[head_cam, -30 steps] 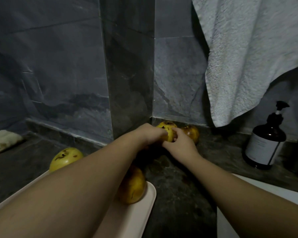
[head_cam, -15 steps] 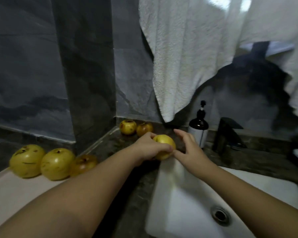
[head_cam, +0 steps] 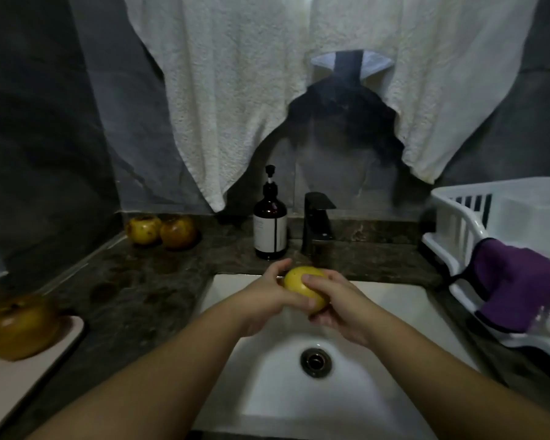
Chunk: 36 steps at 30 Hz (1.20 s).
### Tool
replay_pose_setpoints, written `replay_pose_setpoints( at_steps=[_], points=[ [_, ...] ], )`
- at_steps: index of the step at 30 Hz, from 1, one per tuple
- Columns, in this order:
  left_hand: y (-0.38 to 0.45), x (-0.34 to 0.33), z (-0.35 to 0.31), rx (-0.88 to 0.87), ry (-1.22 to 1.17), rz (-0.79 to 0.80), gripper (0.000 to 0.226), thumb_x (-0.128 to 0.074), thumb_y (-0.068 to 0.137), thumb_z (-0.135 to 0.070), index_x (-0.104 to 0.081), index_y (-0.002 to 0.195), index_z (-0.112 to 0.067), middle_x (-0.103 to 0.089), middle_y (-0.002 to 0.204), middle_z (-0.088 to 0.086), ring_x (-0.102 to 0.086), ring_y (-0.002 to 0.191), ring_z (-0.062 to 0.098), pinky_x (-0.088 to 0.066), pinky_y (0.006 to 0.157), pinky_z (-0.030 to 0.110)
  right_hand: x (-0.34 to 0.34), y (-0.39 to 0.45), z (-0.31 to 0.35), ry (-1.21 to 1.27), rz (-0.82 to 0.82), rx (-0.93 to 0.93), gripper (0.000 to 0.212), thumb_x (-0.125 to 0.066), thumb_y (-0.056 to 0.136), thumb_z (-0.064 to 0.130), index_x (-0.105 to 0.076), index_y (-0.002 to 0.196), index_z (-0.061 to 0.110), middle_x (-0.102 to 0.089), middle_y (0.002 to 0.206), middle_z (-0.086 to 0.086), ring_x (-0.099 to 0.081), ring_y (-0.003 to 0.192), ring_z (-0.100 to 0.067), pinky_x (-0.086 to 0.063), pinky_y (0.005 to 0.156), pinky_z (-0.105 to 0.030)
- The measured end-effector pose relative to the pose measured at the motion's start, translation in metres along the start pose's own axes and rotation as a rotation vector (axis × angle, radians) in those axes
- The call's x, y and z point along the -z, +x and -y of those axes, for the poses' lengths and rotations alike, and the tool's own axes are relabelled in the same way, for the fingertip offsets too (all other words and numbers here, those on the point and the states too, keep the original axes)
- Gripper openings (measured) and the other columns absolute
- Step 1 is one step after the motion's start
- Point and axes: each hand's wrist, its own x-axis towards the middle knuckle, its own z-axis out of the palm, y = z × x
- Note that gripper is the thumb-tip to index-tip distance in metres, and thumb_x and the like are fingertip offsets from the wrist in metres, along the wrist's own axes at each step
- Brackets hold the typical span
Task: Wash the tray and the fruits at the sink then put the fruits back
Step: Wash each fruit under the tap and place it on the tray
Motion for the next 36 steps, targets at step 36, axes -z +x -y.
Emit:
replay_pose_setpoints(
  at_steps=[36],
  points=[
    [0.043,-0.036,0.009,0.012,-0.288,-0.116,0.044,-0.084,0.082,-0.047,-0.065,0.117,-0.030,-0.071,0.114,0.005,-0.070,0.093,0.021,-0.056,0.070,0.031,0.005,0.040,0.089,-0.677,-0.316,0.480,0.050,-0.062,0.096,0.031,-0.052,0.145,0.032,-0.049,0.143,-0.005,-0.051,0.120,-0.017,-0.038,0.088,-0.026]
  ],
)
